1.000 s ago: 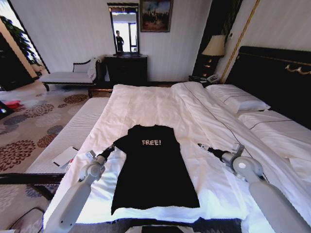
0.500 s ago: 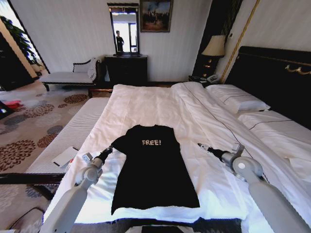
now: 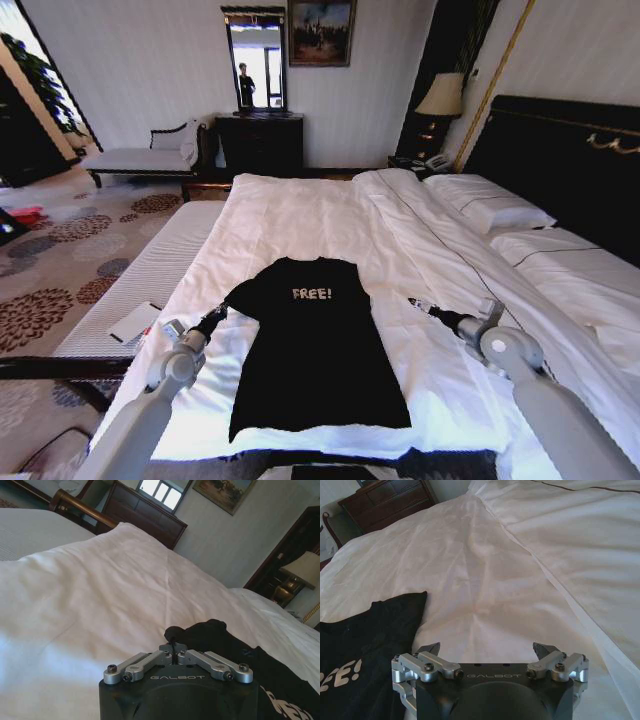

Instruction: Fold the clothes on the bed.

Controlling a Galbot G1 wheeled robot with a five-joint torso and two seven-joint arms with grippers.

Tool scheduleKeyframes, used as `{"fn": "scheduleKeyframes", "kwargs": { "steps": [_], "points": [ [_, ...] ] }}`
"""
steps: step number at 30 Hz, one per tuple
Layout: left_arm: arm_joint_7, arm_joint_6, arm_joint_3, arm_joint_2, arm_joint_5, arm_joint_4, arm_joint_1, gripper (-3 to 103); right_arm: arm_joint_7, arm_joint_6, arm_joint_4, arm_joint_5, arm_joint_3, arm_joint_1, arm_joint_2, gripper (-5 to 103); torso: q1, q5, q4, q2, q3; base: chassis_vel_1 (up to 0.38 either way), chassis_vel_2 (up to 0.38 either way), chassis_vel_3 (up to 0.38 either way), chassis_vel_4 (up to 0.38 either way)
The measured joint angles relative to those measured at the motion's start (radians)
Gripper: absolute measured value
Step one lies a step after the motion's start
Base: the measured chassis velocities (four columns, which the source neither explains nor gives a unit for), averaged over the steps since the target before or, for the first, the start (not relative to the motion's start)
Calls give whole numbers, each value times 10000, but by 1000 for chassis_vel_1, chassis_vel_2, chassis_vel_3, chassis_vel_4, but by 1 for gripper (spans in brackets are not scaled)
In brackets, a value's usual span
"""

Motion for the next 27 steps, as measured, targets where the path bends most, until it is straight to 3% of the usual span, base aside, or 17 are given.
{"fn": "scheduleKeyframes", "kwargs": {
  "steps": [9,20,27],
  "points": [
    [-62,-8,317,158,287,145,-663,0,-46,24,-11,-116,97,-135,6,100,0,0,-1,0,0,0,0,0,0],
    [-485,182,1398,588,270,656,-2560,0,-233,90,4,-311,437,-507,3,100,0,0,0,-1,2,0,0,0,0],
    [-577,271,2799,884,303,845,-3844,0,-240,98,63,-334,468,-526,11,100,0,0,1,-1,2,0,0,0,0]
  ]
}}
